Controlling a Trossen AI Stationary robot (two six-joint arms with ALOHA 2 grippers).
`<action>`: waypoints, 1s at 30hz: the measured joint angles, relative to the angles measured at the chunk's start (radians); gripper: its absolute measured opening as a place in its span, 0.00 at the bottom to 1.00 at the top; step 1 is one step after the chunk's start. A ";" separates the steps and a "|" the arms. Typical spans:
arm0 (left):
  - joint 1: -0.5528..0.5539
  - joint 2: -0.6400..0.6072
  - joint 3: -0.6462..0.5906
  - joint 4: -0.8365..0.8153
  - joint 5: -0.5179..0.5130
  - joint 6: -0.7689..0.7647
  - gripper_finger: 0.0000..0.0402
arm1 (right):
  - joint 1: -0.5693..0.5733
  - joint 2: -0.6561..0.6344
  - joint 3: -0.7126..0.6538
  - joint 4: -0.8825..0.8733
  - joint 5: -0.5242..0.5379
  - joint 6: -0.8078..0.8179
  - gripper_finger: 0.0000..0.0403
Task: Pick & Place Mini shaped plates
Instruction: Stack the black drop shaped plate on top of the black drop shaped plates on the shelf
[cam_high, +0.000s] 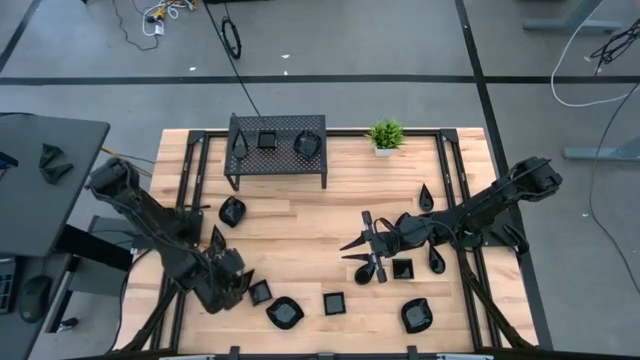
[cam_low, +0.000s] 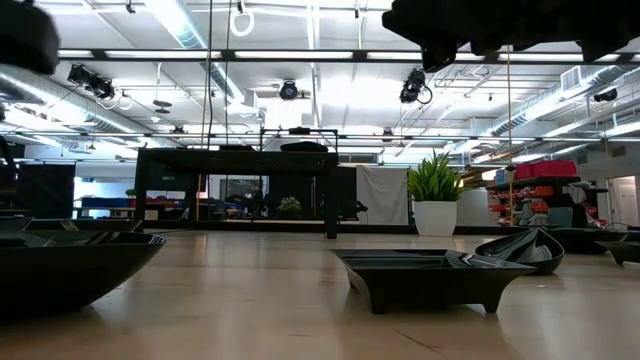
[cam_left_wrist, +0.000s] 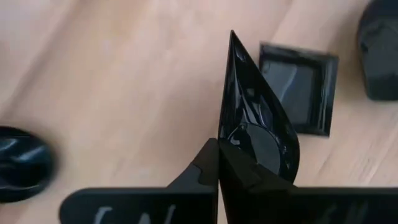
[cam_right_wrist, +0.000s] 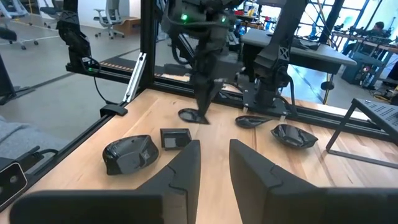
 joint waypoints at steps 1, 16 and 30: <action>0.015 -0.009 0.016 -0.037 0.000 0.000 0.01 | 0.000 0.000 0.000 0.000 0.000 -0.004 0.21; 0.568 -0.419 0.062 -0.226 -0.330 0.258 0.00 | 0.000 0.000 0.000 -0.002 0.000 -0.042 0.21; 1.513 -0.423 0.139 -0.001 0.067 0.916 0.00 | -0.034 0.000 0.000 0.001 0.000 -0.039 0.21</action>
